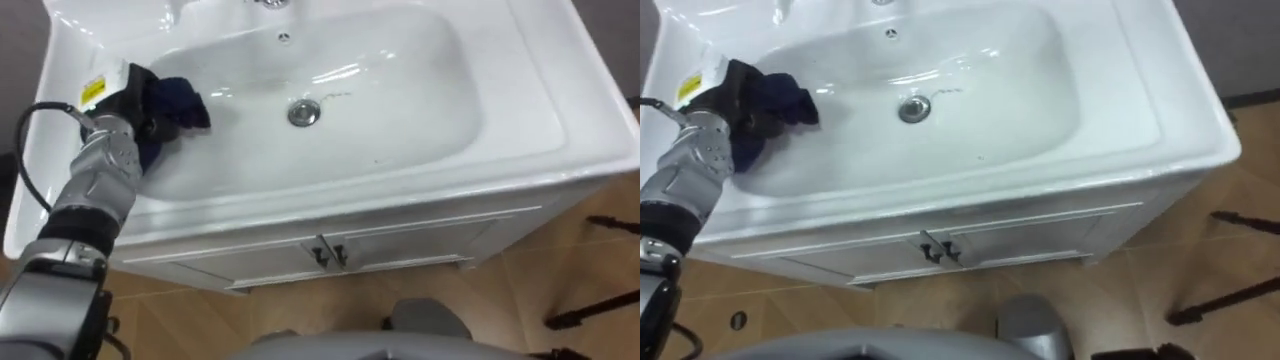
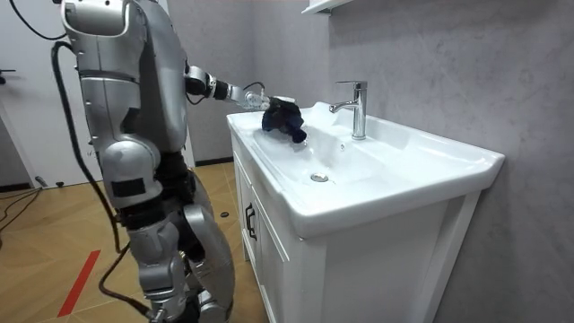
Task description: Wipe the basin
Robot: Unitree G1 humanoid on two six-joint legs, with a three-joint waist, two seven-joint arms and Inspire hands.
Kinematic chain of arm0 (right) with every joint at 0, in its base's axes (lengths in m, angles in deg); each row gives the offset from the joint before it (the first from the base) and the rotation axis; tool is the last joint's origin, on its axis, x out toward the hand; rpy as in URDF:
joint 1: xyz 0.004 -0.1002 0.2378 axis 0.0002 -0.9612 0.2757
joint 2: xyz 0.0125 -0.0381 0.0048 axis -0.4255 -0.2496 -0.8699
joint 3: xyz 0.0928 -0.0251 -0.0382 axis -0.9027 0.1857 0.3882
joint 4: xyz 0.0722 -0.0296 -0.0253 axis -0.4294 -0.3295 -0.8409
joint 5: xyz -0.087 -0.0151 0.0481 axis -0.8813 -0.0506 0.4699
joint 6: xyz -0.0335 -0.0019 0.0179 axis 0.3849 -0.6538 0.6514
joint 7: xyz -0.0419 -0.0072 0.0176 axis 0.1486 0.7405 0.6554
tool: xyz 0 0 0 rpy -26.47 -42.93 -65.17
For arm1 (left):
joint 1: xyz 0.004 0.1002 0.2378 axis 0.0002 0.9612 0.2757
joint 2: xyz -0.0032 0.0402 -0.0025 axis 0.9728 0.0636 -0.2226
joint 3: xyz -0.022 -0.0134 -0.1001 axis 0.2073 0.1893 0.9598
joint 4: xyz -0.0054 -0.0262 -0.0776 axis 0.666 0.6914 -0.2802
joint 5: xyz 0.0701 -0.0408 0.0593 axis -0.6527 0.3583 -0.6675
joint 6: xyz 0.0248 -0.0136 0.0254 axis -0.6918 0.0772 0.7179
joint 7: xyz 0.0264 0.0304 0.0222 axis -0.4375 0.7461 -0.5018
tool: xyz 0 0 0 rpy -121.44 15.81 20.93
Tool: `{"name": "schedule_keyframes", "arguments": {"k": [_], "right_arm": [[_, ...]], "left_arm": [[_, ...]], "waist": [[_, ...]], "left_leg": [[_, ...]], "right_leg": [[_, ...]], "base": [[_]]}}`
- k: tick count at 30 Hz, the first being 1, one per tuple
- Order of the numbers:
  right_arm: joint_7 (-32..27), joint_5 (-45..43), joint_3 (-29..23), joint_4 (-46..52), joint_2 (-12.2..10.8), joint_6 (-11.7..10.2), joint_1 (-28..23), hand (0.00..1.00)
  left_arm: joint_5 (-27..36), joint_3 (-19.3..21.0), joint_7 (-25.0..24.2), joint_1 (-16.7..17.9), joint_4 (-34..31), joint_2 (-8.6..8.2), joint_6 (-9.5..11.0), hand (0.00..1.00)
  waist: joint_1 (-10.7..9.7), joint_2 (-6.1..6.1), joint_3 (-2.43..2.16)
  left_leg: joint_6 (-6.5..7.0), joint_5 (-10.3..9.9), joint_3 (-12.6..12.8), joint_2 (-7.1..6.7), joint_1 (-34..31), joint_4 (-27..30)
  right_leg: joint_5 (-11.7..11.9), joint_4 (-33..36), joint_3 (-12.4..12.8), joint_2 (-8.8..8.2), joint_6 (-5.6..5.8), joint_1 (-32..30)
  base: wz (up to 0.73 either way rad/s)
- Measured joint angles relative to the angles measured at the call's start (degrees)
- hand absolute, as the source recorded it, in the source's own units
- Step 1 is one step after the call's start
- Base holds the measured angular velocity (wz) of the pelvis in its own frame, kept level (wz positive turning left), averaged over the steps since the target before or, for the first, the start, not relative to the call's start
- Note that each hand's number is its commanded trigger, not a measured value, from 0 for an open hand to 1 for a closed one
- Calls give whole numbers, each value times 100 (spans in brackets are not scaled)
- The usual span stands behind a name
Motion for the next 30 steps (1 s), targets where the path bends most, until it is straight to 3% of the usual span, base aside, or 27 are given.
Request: {"name": "schedule_keyframes", "arguments": {"k": [6, 15, 20, 23, 30], "right_arm": [[25, -285, 34, 198, -24, -115, -156, 0], [156, -1087, 98, 229, -64, -162, -232, 0], [222, -1096, 82, 225, -51, -153, -385, 0], [295, -1104, 82, 225, -51, -156, -398, 0], [447, -1105, 106, 227, -80, -142, -385, 0]], "left_arm": [[15, 344, 670, 707, -1701, -1, 5, 100], [-388, 350, 1193, 874, -2230, 25, 77, 100], [-389, 497, 1370, 1424, -2955, 36, 235, 100], [-384, 747, 1492, 1596, -2983, 34, 257, 100], [-325, 1068, 1727, 1603, -2983, 32, 257, 100]], "waist": [[152, -10, -26], [232, 26, -21], [352, 68, -25], [360, 88, -19], [397, 87, -16]], "left_leg": [[-3, 3, -176, -32, 303, -239], [-3, 3, -278, -60, 712, -420], [-3, 3, -279, -68, 817, -435], [-4, 3, -280, -66, 883, -510], [-4, 3, -267, -66, 900, -554]], "right_leg": [[21, -387, -228, -13, 18, 452], [26, -610, -294, -8, 35, 940], [32, -801, -220, 13, 51, 1050], [31, -785, -182, 31, 52, 1059], [31, -769, -181, 36, 52, 1057]], "base": [[19], [4], [-8], [-5], [0]]}}
